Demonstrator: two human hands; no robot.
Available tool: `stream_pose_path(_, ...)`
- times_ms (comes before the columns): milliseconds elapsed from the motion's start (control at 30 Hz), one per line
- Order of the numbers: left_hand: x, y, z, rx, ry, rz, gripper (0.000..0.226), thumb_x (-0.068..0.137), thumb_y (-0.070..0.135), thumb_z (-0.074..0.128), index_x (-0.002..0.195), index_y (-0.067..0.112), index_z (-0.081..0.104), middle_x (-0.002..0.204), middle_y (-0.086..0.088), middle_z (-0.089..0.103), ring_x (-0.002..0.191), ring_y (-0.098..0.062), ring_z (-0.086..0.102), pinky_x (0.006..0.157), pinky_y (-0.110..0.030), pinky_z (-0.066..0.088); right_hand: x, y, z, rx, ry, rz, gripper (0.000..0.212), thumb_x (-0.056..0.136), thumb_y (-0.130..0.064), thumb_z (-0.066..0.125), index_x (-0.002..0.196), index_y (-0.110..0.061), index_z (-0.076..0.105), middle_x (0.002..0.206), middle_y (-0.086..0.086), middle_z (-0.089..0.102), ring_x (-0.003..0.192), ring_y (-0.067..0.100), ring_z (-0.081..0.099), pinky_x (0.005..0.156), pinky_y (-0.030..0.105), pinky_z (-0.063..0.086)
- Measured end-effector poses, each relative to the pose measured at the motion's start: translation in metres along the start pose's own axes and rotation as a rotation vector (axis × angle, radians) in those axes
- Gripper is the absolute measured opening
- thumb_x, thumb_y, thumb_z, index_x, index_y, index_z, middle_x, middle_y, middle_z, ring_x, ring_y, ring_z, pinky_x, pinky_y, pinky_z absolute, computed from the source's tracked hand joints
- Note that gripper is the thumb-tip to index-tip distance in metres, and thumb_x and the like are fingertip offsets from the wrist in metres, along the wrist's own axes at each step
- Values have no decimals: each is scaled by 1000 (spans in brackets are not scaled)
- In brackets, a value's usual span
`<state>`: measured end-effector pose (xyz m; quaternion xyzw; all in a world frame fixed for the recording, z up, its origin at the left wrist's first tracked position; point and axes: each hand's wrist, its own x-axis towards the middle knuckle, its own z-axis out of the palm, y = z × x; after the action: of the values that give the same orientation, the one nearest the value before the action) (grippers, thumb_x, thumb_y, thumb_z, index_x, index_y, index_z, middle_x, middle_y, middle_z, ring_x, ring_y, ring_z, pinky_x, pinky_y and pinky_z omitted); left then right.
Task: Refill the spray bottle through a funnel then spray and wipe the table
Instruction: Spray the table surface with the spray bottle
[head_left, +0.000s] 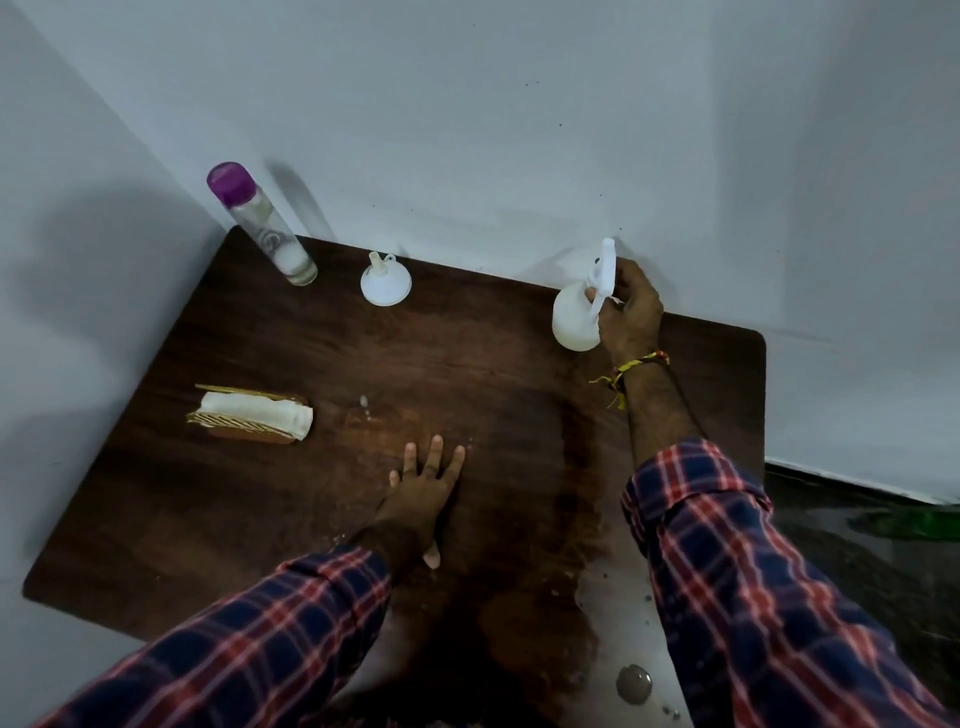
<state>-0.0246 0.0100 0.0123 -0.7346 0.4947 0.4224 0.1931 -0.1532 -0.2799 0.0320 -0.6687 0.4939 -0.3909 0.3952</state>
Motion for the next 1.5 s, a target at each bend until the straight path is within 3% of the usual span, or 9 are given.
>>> stream_pose_path(133, 0, 1, 0, 23, 7, 8, 152, 53, 12, 94, 154, 26, -20, 159, -9, -31, 144, -46, -24, 115, -65, 10, -2, 3, 2, -27, 34, 16, 29, 87, -15, 68, 116, -12, 67, 109, 5, 71, 103, 21, 65, 80, 14, 51)
stream_pose_path(267, 0, 0, 0, 23, 16, 15, 153, 53, 12, 94, 154, 26, -19, 159, -8, -31, 144, -45, -23, 116, -65, 10, -5, 0, 2, -31, 50, 21, 33, 86, -15, 69, 118, -12, 67, 111, 4, 71, 105, 21, 66, 84, 24, 55)
stream_pose_path(433, -5, 1, -3, 27, 7, 25, 152, 54, 11, 94, 154, 26, -20, 159, -8, -31, 144, -44, -24, 117, -64, 8, -27, -8, -8, -32, 94, 157, 63, 83, 5, 68, 140, -11, 48, 132, 14, 58, 116, 24, 59, 99, 31, 51)
stream_pose_path(633, -11, -4, 3, -7, 35, 81, 147, 60, 19, 93, 154, 25, -19, 159, -9, -30, 145, -45, -23, 117, -64, 6, -128, -36, -13, -83, 276, 266, 54, 80, 8, 63, 131, -9, 57, 116, 12, 66, 106, 20, 63, 90, 23, 51)
stream_pose_path(900, -47, -75, 16, -342, 535, 228, 91, 87, 30, 71, 157, 23, 13, 165, -5, 13, 152, -24, 6, 123, -40, 16, -244, -59, 33, -93, 214, 428, 43, 83, 7, 63, 124, -8, 61, 113, 13, 67, 107, 23, 64, 91, 28, 53)
stream_pose_path(1033, -74, -153, 32, -531, 688, -9, 72, 92, 28, 65, 154, 19, 28, 161, -4, 28, 150, -22, 20, 119, -40, 26, -278, -78, 76, -187, 142, 363, 27, 81, 0, 71, 108, -5, 71, 99, 14, 73, 93, 25, 69, 83, 28, 52)
stream_pose_path(1100, -80, -197, 41, -520, 670, -154, 79, 91, 32, 66, 155, 16, 23, 162, -7, 23, 150, -26, 17, 120, -42, 23, -288, -95, 102, -231, 101, 361, 17, 83, -6, 72, 99, -6, 75, 96, 12, 75, 90, 21, 69, 78, 20, 46)
stream_pose_path(1300, -64, -285, 55, -400, 322, -279, 155, 54, 75, 77, 150, 14, -29, 157, -17, -32, 146, -39, -24, 117, -57, -6, -292, -139, 190, -260, -107, 332, 12, 83, -16, 73, 92, -12, 79, 90, 5, 77, 88, 18, 72, 85, 28, 55)
stream_pose_path(1500, -48, -293, 51, -346, 174, -237, 164, 48, 84, 72, 142, 11, -40, 148, -21, -46, 139, -45, -36, 111, -66, -12, -269, -159, 251, -365, -262, 311, 17, 87, -19, 70, 100, -14, 78, 101, 3, 77, 100, 16, 69, 95, 25, 48)
